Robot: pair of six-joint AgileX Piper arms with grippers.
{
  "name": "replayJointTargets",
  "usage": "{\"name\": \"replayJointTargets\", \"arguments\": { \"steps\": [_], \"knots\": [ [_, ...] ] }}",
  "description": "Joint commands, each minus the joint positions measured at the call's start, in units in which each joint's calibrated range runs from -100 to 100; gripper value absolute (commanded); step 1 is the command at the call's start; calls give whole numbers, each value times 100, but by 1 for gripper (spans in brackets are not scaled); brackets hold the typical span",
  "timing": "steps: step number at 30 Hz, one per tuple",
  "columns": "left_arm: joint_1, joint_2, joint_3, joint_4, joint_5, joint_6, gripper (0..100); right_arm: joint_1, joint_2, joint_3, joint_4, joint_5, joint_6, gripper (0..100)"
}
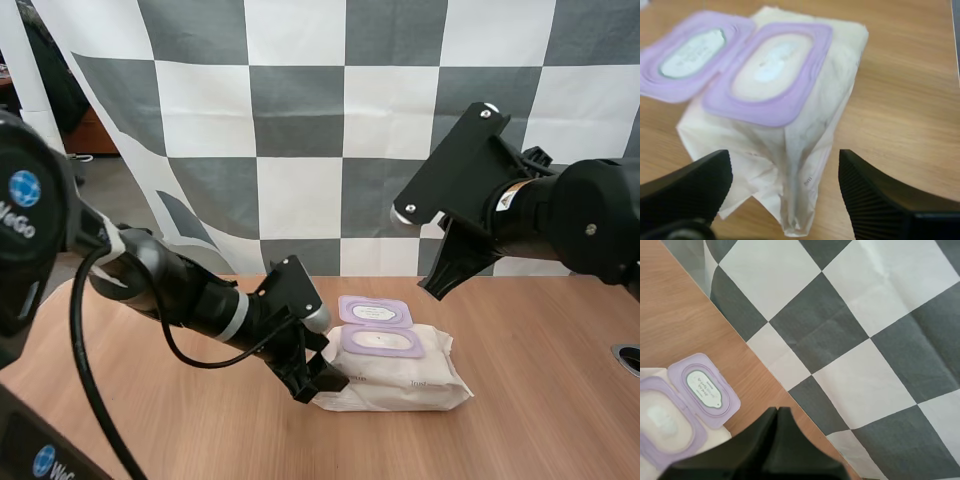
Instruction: Open the wet wipes lid
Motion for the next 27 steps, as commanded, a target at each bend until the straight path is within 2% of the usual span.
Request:
{"name": "replayJointTargets", "arguments": {
  "steps": [1, 6, 10, 11, 13, 15, 17, 19, 23, 27],
  "knots": [
    [214, -870, -92, 240, 609, -268, 100, 3, -99, 1, -7, 71, 311, 0],
    [765, -2056, -482, 572, 2305, -703, 100, 3, -348, 1, -7, 89, 876, 0],
    [1217, -2849, -779, 637, 2305, -922, 100, 3, -580, 1, -7, 140, 1204, 0],
    [1332, -3024, -819, 637, 2305, -933, 97, 3, -646, 1, -7, 160, 1256, 0],
    [1542, -3322, -837, 637, 2305, -1013, 72, 3, -783, 1, -7, 251, 1338, 0],
    [1701, -3614, -837, 637, 2305, -1026, 34, 3, -923, 1, 5, 268, 1418, 0],
    [1801, -3792, -807, 575, 2305, -1006, 0, 3, -1034, 1, 44, 268, 1426, 0],
    [1845, -3946, -746, 345, 2305, -1006, 0, 3, -1118, 1, 134, 268, 1481, 0],
    [1848, -4114, -674, -92, 2305, -983, 0, 3, -1242, 1, 157, 268, 1724, 0],
    [1706, -4130, -658, -140, 2305, -967, 0, 3, -1242, 1, 275, 250, 1802, 0]
  ]
}}
